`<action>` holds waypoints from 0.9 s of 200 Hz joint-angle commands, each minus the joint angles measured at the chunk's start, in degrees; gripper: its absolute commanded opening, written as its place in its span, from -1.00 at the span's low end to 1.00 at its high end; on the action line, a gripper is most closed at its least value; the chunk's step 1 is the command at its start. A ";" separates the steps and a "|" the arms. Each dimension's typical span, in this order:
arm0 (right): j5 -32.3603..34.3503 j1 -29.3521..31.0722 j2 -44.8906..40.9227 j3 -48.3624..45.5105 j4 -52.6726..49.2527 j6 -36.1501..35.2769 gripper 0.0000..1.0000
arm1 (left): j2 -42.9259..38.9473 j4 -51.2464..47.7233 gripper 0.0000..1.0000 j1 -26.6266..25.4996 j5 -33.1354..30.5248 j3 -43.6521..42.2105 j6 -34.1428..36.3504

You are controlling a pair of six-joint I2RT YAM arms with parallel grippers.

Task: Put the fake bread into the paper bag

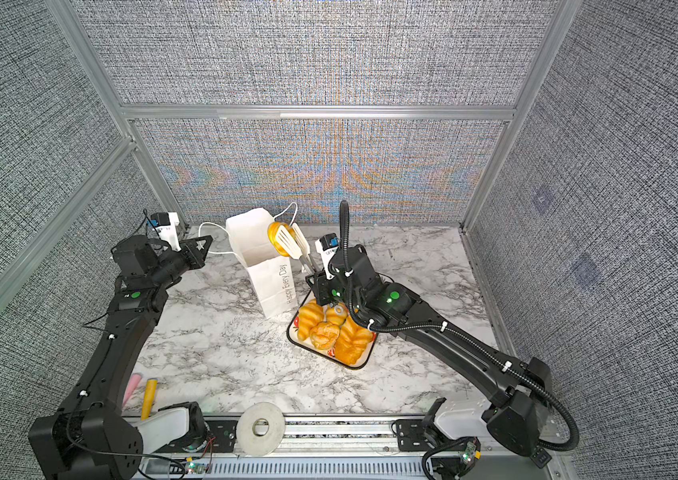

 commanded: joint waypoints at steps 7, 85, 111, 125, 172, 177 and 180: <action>1.32 0.70 0.78 1.47 2.70 -1.04 -0.38 | 0.10 0.51 -1.00 0.15 0.71 0.12 0.06; 1.58 1.35 3.96 3.61 2.52 -1.61 -0.37 | 0.01 0.52 -1.00 0.11 0.63 0.10 0.06; 1.50 1.43 4.94 4.25 2.58 -1.76 -0.37 | -0.03 0.44 -1.00 0.15 0.62 0.11 0.15; 1.50 1.43 5.38 4.61 2.53 -1.81 -0.38 | -0.04 0.44 -1.00 0.15 0.63 0.13 0.15; 1.41 1.70 6.55 5.45 2.26 -2.17 -0.37 | 0.01 0.40 -1.00 0.16 0.54 0.15 0.15; 1.46 1.73 6.59 5.45 2.26 -2.31 -0.37 | -0.05 0.39 -1.00 0.14 0.53 0.10 0.15; 1.49 1.70 6.59 5.52 2.33 -2.31 -0.37 | -0.03 0.46 -1.00 0.15 0.53 0.11 0.12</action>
